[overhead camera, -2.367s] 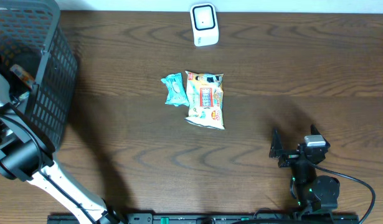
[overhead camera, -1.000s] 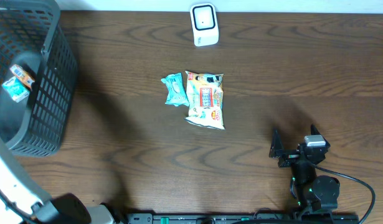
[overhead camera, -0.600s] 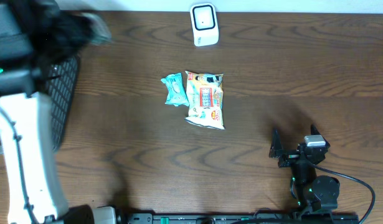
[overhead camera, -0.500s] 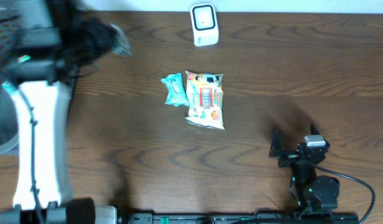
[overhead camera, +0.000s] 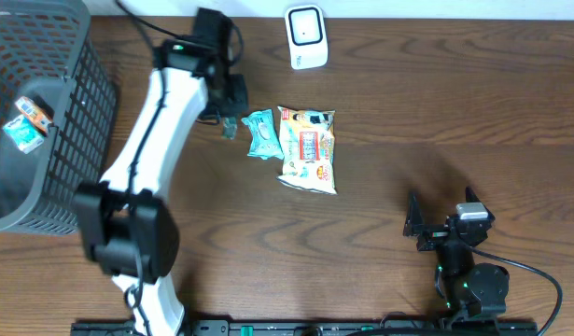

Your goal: Scan the item barcode

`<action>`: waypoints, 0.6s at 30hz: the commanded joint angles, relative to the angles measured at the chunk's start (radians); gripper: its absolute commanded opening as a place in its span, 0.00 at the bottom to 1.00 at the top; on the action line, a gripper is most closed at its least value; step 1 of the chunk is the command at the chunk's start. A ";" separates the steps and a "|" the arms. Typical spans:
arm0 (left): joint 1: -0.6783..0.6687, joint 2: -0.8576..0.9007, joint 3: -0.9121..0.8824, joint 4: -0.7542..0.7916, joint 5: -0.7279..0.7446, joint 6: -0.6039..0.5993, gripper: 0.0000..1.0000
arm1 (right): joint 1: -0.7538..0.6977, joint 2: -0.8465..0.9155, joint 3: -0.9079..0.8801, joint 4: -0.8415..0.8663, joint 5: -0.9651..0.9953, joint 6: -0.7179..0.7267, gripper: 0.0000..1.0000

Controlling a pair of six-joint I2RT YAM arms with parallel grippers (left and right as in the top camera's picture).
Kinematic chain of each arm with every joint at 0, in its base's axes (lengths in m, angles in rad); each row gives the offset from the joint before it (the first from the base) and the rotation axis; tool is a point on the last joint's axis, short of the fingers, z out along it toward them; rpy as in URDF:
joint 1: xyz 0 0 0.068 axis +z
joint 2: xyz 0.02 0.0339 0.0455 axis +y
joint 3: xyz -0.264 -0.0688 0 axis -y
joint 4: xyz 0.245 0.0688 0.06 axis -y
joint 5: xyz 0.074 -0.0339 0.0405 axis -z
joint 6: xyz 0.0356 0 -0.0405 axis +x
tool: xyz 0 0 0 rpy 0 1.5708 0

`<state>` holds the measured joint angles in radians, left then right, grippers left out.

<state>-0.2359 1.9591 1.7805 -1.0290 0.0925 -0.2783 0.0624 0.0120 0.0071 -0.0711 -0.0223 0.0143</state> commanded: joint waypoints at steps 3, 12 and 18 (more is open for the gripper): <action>-0.018 0.110 0.004 -0.006 -0.035 0.024 0.15 | 0.005 -0.005 -0.002 -0.004 0.005 -0.004 0.99; -0.013 0.126 0.019 -0.002 -0.131 0.024 0.68 | 0.005 -0.005 -0.002 -0.004 0.005 -0.004 0.99; 0.025 0.042 0.130 0.006 -0.131 0.024 0.80 | 0.005 -0.005 -0.002 -0.004 0.005 -0.004 0.99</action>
<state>-0.2447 2.0991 1.8111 -1.0283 -0.0093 -0.2607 0.0624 0.0120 0.0071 -0.0711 -0.0219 0.0143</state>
